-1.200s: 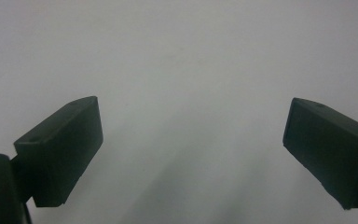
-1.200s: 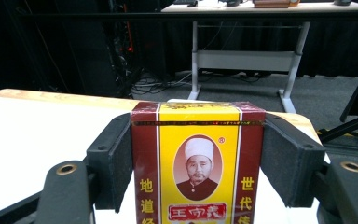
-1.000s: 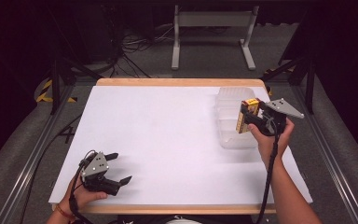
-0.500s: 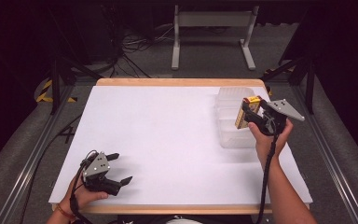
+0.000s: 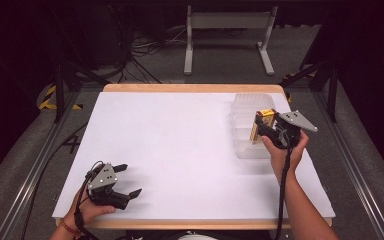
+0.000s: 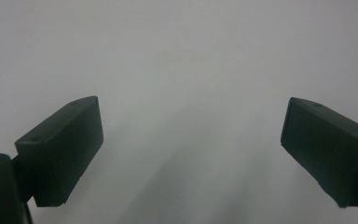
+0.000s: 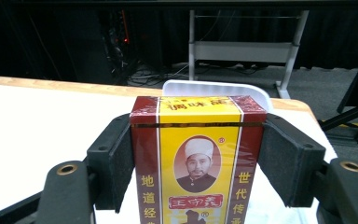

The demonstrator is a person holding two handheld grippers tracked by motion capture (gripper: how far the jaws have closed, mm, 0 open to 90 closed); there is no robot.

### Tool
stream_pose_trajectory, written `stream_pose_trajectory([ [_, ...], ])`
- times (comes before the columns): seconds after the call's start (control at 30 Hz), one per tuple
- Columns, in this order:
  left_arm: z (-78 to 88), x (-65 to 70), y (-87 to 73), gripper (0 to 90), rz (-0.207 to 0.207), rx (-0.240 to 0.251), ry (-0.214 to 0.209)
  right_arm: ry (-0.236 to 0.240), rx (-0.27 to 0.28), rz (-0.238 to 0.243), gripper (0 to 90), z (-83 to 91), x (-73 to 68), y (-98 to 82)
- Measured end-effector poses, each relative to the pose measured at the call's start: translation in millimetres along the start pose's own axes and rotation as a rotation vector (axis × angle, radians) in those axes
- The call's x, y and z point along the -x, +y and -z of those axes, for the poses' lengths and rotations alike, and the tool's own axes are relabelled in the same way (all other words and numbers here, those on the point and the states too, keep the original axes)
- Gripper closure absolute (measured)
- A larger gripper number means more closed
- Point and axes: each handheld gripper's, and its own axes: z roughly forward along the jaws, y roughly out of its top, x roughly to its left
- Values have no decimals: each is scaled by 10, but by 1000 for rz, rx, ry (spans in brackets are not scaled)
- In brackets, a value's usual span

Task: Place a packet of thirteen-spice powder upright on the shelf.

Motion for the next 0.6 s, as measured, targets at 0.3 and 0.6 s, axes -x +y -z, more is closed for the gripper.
stream_pose_trajectory([
  [0.3,9,0,-1,64,0,1,7,-1,-30,1,320,-23,5,-36],
  [0.6,10,-2,3,64,0,4,10,-4,-38,13,315,-27,5,-58],
])
